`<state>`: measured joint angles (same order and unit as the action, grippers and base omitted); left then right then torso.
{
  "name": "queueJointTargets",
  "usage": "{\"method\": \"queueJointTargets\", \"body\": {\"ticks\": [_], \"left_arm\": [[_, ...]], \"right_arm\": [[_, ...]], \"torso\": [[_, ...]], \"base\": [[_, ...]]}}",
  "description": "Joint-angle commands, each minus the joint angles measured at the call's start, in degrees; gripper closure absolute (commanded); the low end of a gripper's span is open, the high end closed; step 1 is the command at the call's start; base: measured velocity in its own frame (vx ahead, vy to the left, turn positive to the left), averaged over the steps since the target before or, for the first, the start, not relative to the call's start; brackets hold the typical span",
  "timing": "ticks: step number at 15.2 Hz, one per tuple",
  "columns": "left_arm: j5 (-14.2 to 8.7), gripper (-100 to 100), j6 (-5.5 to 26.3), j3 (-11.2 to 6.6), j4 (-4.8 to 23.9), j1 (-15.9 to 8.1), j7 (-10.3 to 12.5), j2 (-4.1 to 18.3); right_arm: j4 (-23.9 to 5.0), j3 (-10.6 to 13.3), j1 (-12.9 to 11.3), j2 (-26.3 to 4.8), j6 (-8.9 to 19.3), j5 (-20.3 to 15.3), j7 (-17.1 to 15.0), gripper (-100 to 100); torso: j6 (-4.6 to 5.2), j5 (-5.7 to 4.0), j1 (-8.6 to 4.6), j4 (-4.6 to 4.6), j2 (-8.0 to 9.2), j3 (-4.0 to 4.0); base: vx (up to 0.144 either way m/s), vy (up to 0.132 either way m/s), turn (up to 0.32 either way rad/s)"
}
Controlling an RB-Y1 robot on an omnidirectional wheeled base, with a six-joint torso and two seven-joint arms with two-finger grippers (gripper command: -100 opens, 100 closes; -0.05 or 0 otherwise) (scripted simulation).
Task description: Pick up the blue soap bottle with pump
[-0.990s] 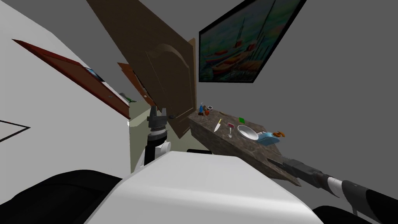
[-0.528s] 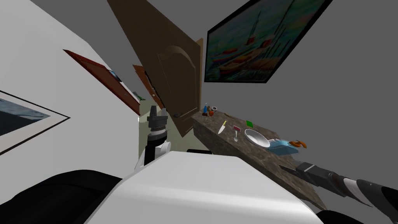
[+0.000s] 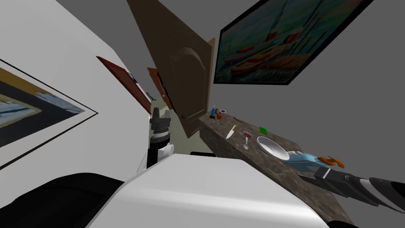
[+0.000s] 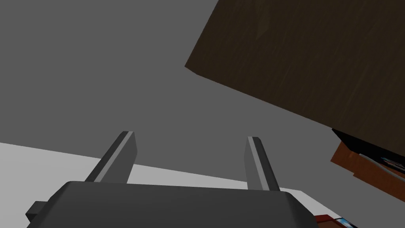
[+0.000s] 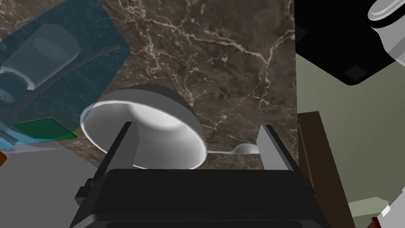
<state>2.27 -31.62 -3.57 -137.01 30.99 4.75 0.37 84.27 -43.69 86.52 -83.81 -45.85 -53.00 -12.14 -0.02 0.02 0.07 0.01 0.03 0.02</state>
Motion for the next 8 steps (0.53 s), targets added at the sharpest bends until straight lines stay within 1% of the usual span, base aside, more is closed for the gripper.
{"method": "queueJointTargets", "body": {"ticks": [1, 2, 3, 4, 5, 6, 7, 8], "left_arm": [[0.0, 0, 0.0, 0.0, 0.0, 0.0, 0.0, 0.0], [0.0, 0, 0.0, 0.0, 0.0, 0.0, 0.0, 0.0], [0.0, 0, 0.0, 0.0, 0.0, 0.0, 0.0, 0.0], [0.0, 0, 0.0, 0.0, 0.0, 0.0, 0.0, 0.0], [0.0, 0, 0.0, 0.0, 0.0, 0.0, 0.0, 0.0], [0.0, 0, 0.0, 0.0, 0.0, 0.0, 0.0, 0.0], [0.0, 0, 0.0, 0.0, 0.0, 0.0, 0.0, 0.0], [0.0, 0, 0.0, 0.0, 0.0, 0.0, 0.0, 0.0]], "right_arm": [[-2.9, -1.3, 2.6, -2.9, -1.3, -2.2, -0.7, -100], [-2.9, -1.3, 2.6, -4.3, -1.3, -2.2, -0.7, -100], [-2.9, -1.3, 2.6, -4.7, -1.3, -2.2, -0.7, -100], [-5.1, -2.7, 5.1, -6.6, -2.2, -4.1, -1.4, -100], [-5.1, -2.7, 5.1, -7.9, -2.2, -4.1, -1.4, -100], [-7.1, -4.0, 7.0, -9.2, -3.1, -6.0, -2.1, -100], [-7.1, -4.0, 7.5, -10.1, -3.1, -6.0, -2.1, -100], [-7.1, -4.0, 7.5, -10.8, -3.1, -6.0, -2.1, -100]], "torso": [[0.0, 0.0, 0.0, 0.0, 0.0, 0.0], [-0.04, 0.0, 0.0, -0.01, 0.0, 0.0], [-0.03, 0.0, 0.0, 0.0, 0.0, 0.0], [0.02, -0.01, -0.02, 0.0, 0.01, 0.01], [-0.03, 0.0, -0.02, 0.0, 0.02, 0.01], [-0.02, -0.01, -0.03, 0.0, 0.02, 0.01], [-0.04, -0.01, -0.04, 0.0, 0.03, 0.02], [-0.02, -0.02, -0.06, 0.01, 0.04, 0.02]], "base": [[0.005, 0.014, 0.181], [0.003, 0.012, 0.207], [0.002, 0.004, 0.074], [-0.001, 0.008, 0.165], [-0.003, 0.004, 0.189], [-0.007, 0.0, 0.256], [-0.01, -0.006, 0.185], [-0.007, -0.007, 0.041]]}}
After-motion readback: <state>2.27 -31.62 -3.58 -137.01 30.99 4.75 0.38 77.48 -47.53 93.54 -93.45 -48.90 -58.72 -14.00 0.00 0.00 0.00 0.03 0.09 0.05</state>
